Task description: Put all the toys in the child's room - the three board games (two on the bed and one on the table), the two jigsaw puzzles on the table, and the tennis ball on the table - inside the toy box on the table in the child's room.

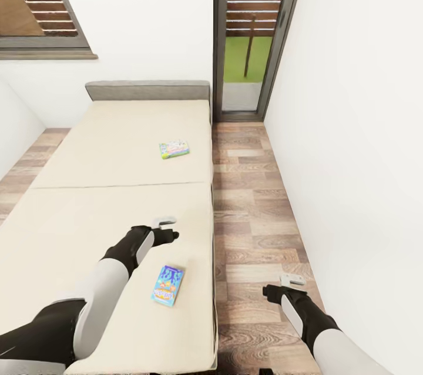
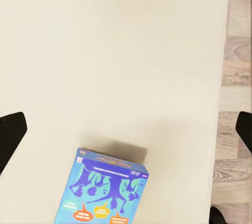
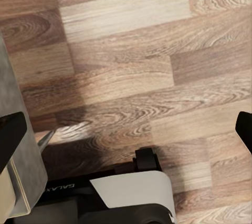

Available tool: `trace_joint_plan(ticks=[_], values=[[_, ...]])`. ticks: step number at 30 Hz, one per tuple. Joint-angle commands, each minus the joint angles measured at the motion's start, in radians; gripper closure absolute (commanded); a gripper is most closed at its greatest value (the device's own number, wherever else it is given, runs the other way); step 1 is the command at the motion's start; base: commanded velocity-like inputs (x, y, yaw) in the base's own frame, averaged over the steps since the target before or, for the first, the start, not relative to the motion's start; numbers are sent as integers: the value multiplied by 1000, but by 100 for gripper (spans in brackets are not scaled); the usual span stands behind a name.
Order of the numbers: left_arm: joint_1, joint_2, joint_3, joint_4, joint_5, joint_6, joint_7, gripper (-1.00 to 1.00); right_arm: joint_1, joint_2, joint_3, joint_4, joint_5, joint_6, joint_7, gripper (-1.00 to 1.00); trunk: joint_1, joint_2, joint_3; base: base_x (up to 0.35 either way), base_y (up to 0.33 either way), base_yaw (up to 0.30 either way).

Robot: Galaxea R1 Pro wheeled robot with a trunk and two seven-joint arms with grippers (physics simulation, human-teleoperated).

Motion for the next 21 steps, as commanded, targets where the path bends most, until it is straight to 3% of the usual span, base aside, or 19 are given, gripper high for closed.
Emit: trace_joint_plan(ticks=[1,21], values=[[-4,-2,7,-2,-2,8,-3,-100,0,0,-2,-3,-10,4,-5,-100,0,-2,-3,0,0,0],[-19,-4,1,-6,-2,-5,7,-100,0,-3,0,-5,-11,3,-6,-100,0,-2,-36,0,0,0]])
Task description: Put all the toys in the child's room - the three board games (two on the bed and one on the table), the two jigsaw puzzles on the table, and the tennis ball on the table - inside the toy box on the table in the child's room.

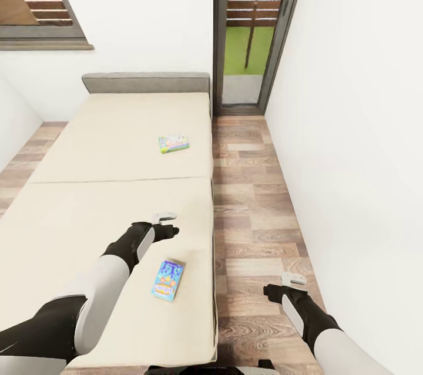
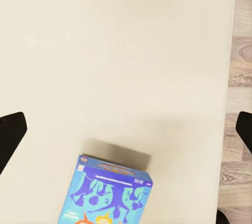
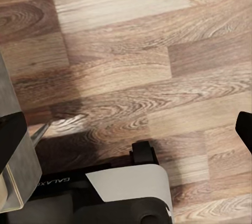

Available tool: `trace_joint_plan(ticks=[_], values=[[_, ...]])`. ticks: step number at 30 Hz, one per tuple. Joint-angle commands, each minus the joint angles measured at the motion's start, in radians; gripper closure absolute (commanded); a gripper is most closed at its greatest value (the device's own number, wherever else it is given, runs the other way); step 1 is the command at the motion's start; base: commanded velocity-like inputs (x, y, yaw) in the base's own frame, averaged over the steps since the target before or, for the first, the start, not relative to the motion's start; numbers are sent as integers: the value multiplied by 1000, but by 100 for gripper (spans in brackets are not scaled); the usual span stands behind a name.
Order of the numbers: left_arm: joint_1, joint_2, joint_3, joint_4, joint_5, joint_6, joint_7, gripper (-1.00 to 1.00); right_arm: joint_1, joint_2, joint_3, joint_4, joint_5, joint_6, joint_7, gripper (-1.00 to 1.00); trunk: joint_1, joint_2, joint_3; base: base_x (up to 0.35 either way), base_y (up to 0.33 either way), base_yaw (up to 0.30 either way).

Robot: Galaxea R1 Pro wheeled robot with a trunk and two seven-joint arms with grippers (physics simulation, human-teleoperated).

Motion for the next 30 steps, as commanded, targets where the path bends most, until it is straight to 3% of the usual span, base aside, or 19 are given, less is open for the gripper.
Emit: trace_joint_plan(ticks=[1,30], values=[[0,-1,7,-2,-1,6,-3,-100,0,1,-2,-2,-10,4,-5,-100,0,-2,-3,0,0,0],[0,1,9,-2,-1,4,-4,-100,0,1,-2,-1,-10,2,-5,-100,0,-2,-50,0,0,0]])
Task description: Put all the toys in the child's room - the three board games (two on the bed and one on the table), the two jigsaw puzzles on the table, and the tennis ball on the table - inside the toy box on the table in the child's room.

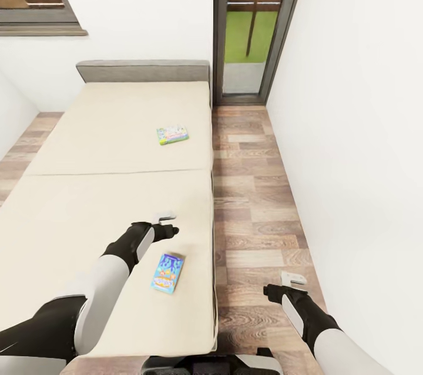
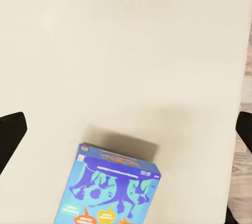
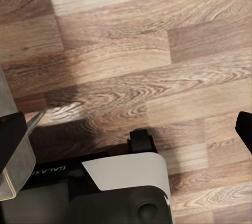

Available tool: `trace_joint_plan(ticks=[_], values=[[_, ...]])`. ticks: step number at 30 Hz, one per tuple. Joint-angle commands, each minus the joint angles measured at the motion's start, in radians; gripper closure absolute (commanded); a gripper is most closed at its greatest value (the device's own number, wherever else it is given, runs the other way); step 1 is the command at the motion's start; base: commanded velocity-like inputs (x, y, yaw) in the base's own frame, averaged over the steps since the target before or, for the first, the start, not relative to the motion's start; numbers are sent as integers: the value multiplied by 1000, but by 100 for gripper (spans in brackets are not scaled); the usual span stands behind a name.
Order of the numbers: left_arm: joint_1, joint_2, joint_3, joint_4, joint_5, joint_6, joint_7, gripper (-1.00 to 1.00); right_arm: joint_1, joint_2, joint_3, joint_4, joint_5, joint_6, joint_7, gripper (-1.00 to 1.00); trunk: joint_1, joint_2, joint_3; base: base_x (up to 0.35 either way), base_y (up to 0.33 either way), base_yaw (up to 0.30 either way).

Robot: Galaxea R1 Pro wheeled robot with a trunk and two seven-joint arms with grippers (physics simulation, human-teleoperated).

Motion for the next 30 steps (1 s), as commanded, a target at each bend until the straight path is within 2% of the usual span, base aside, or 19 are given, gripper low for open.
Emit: trace_joint_plan(ticks=[1,23,30], values=[[0,-1,8,-2,-1,6,-4,-100,0,1,-2,-2,-10,4,-5,-100,0,-2,-3,0,0,0],[0,-1,9,-3,-1,6,-3,-100,0,1,-2,-4,-7,4,-4,-100,0,-2,-39,0,0,0],[0,-1,8,-3,-1,-12,-4,-100,0,1,-2,-4,-7,5,-4,-100,0,-2,-50,0,0,0]])
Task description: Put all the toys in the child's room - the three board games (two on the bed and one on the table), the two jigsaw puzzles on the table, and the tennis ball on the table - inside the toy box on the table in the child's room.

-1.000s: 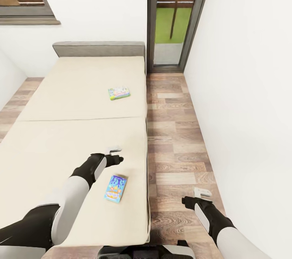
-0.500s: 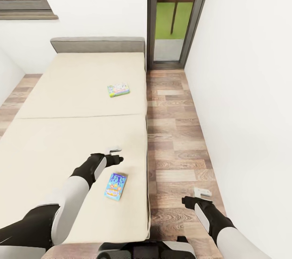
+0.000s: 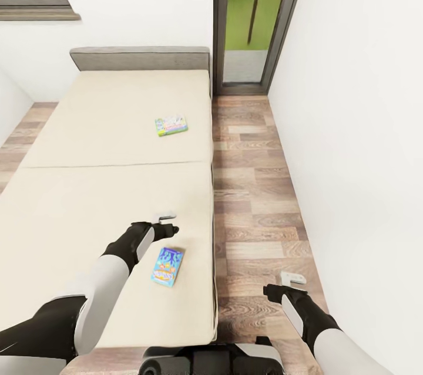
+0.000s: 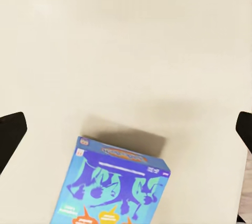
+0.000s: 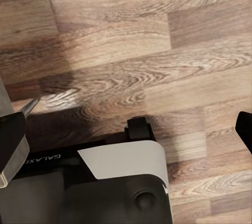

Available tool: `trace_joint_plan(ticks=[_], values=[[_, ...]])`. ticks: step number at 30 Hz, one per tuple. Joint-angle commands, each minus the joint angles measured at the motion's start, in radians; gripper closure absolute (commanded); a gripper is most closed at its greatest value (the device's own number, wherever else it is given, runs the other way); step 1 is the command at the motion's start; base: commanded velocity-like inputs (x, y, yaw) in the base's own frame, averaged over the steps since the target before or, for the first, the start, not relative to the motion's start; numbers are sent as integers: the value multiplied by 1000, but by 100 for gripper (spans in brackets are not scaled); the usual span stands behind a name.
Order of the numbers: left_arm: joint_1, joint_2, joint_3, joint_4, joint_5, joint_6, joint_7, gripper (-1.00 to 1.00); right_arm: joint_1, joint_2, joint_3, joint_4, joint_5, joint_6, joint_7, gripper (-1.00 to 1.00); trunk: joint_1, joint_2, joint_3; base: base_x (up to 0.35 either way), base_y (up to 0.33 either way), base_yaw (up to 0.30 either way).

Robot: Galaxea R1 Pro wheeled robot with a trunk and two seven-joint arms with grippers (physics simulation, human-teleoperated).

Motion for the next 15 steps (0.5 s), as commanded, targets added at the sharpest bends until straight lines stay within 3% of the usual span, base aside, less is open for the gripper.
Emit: trace_joint_plan(ticks=[1,15], values=[[0,-1,7,-2,-1,4,-4,-100,0,1,-2,-2,-10,4,-5,-100,0,-2,-3,0,0,0],[0,-1,7,-2,-1,0,-4,-100,0,1,-1,-2,-10,4,-5,-100,0,-2,-26,0,0,0]])
